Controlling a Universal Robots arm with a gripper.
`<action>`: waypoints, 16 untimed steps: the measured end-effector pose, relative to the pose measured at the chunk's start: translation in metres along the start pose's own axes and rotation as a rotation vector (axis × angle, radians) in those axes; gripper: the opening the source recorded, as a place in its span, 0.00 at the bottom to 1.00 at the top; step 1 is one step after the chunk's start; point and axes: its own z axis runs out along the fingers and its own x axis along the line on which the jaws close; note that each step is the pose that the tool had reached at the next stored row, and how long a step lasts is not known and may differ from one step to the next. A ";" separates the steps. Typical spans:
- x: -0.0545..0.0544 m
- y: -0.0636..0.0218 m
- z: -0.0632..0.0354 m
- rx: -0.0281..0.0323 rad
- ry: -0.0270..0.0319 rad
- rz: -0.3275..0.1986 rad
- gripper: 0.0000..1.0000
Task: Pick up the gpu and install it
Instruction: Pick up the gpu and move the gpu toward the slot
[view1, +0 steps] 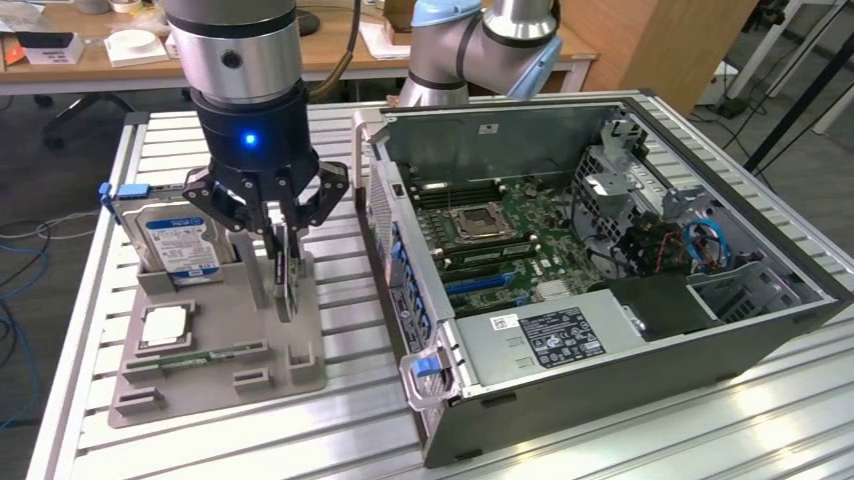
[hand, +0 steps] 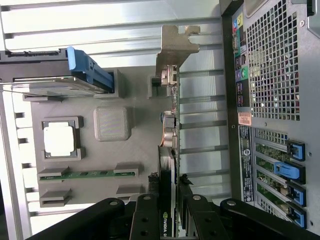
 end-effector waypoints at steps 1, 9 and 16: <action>0.000 0.0000 0.0000 -0.0001 0.0000 0.000 0.26; 0.000 0.0000 0.0000 0.0009 -0.0001 0.000 0.26; 0.000 0.0001 -0.0005 0.0009 0.0000 0.000 0.26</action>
